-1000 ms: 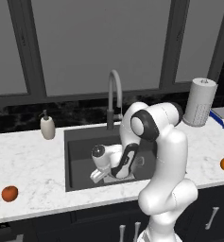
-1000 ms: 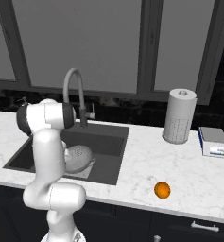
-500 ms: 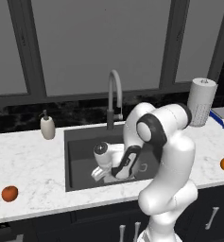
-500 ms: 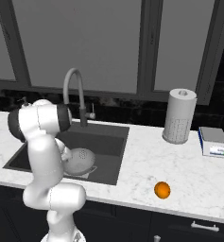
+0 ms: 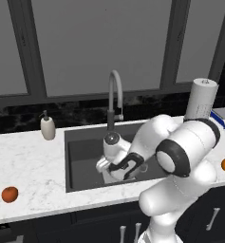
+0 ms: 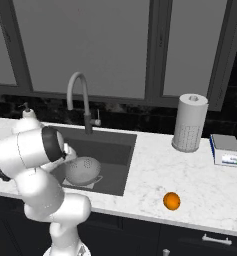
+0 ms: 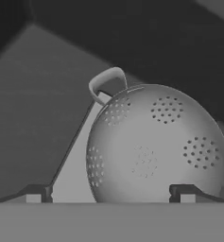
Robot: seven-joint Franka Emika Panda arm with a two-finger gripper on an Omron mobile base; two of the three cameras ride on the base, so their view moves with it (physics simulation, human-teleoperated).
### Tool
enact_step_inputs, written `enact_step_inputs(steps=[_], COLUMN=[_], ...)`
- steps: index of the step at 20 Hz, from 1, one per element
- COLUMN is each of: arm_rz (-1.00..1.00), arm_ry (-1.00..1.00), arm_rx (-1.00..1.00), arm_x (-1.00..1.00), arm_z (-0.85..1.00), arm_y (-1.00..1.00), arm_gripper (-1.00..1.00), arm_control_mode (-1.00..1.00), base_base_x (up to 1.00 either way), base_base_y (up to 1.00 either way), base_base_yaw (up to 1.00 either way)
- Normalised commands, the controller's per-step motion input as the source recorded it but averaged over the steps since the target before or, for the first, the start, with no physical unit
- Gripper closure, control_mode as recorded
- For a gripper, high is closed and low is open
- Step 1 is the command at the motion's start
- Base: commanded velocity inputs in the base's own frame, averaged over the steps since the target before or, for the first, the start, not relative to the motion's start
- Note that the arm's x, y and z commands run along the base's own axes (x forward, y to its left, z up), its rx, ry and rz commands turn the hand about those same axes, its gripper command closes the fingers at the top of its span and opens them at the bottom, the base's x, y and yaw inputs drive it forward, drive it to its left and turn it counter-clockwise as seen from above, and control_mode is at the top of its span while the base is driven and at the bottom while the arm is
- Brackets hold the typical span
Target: Put the colander in the sink, put the orange, orange in the colander, and turn on the sink faucet and pour water over the colander.
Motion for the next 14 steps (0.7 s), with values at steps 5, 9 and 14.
enact_step_inputs(steps=[5,9,14], arm_rz=[0.00,-0.02,-0.01], arm_ry=[0.00,0.09,0.15], arm_rx=[0.01,-0.08,-0.14], arm_x=[0.00,0.04,0.00], arm_z=[0.95,0.66,0.34], arm_y=[0.02,0.15,0.32], arm_gripper=[-1.00,-1.00,-1.00], arm_control_mode=[-1.00,-1.00,-1.00], base_base_x=[0.00,0.00,0.00], base_base_y=[0.00,0.00,0.00], base_base_yaw=[0.00,0.00,0.00])
